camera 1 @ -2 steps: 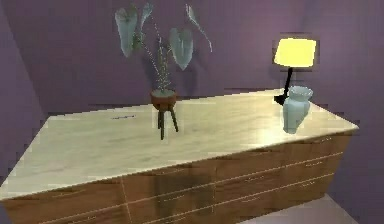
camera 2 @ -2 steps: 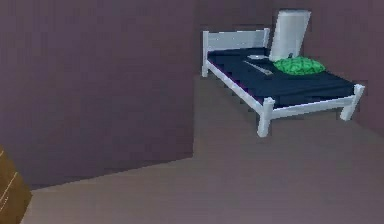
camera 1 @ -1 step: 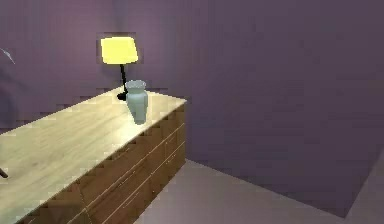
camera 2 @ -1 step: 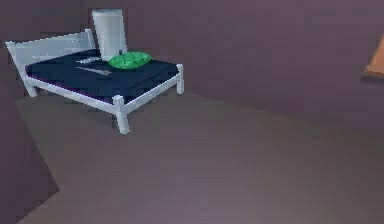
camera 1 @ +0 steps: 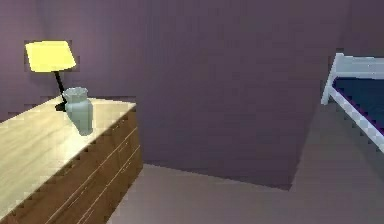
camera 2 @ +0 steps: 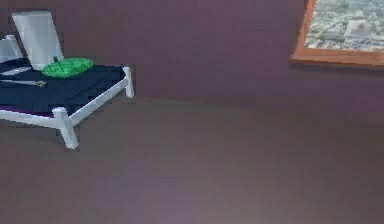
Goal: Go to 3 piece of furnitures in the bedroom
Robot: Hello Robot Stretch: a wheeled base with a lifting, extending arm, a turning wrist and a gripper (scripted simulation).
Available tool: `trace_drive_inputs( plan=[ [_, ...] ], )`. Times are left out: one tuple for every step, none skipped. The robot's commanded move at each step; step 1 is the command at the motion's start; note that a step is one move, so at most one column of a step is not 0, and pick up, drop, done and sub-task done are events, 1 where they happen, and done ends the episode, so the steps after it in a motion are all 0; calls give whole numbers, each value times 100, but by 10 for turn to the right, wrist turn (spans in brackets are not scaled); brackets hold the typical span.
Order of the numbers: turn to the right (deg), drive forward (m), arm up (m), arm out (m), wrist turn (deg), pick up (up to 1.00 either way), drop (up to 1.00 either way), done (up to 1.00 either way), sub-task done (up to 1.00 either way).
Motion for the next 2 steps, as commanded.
trace_drive_inputs(
  plan=[
    [0, 75, 0, 0, 0, 0, 0, 0, 0],
    [-450, 0, 0, 0, 0, 0, 0, 0, 0]
  ],
)
